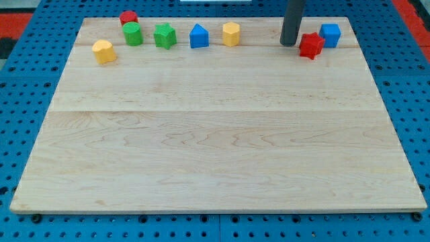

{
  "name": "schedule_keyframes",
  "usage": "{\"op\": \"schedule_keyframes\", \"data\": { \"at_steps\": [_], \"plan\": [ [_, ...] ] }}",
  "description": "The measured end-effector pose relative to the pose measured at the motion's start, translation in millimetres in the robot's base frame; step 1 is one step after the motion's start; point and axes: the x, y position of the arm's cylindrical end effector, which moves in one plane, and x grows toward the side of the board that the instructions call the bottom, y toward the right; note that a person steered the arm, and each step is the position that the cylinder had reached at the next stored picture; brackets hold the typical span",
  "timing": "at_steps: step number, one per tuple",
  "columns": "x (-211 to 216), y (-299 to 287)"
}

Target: Separate green circle from red circle

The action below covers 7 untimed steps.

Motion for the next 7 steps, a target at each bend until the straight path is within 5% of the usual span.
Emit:
{"op": "schedule_keyframes", "data": {
  "at_steps": [1,5,7],
  "plan": [
    [-39,-5],
    [-48,-13],
    [-61,-71]
  ]
}}
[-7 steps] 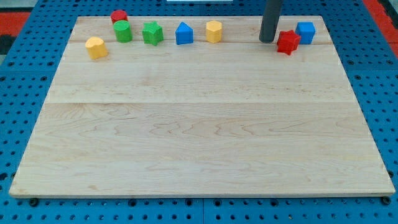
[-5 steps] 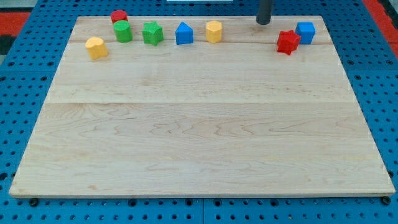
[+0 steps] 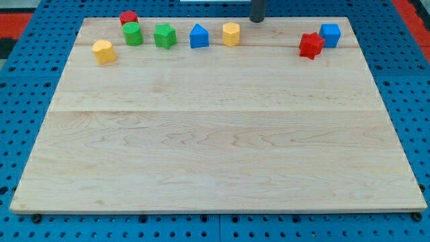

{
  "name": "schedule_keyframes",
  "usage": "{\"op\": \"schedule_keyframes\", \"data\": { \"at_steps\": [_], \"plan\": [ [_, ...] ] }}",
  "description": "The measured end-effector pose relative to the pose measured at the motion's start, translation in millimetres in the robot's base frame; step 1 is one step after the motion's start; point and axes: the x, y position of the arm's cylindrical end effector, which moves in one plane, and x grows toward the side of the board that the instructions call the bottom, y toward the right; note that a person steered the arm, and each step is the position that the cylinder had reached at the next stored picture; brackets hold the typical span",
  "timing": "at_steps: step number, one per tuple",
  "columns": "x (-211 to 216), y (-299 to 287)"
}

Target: Separate green circle from red circle

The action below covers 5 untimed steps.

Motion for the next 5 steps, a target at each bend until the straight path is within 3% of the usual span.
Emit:
{"op": "schedule_keyframes", "data": {
  "at_steps": [1,5],
  "plan": [
    [0,-17],
    [0,-207]
  ]
}}
